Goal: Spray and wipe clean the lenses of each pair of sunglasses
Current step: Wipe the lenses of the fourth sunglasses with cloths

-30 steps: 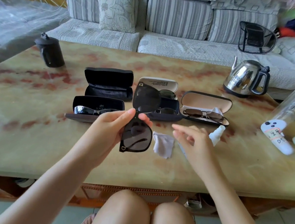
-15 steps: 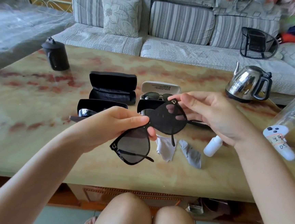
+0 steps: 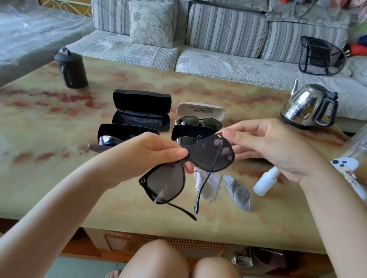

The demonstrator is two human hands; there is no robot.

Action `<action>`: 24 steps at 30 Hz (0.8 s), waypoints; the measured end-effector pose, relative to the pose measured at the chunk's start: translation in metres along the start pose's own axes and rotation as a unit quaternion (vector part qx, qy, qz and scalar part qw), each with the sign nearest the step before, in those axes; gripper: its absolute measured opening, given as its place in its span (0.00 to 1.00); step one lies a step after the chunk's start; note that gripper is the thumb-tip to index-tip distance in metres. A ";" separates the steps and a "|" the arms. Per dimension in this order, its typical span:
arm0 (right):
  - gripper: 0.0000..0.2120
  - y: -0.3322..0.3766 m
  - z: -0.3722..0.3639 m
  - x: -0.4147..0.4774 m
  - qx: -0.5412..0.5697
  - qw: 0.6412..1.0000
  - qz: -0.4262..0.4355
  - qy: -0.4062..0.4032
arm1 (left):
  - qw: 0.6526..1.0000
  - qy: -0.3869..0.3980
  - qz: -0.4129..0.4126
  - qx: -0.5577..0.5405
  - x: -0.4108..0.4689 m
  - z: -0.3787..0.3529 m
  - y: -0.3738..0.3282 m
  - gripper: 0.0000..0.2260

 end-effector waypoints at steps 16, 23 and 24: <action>0.15 -0.024 -0.004 -0.003 0.213 0.973 0.027 -0.082 | 0.989 -0.146 -0.012 -0.024 0.016 0.007 0.004 0.11; 0.16 -0.046 -0.004 -0.013 0.272 0.947 0.054 -0.165 | 0.953 -0.150 0.075 -0.253 -0.005 0.014 0.045 0.19; 0.16 -0.048 -0.007 -0.014 0.279 0.944 0.056 -0.167 | 0.946 -0.134 0.079 -0.286 -0.007 0.012 0.047 0.18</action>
Point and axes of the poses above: each hand's wrist, its own x-axis towards the middle knuckle, its own z-axis out of the back of the hand, y = z × x, the point moved 2 cm from there along x, towards the middle knuckle, and after that the axes turned 14 degrees about z, right-handed, at the moved point
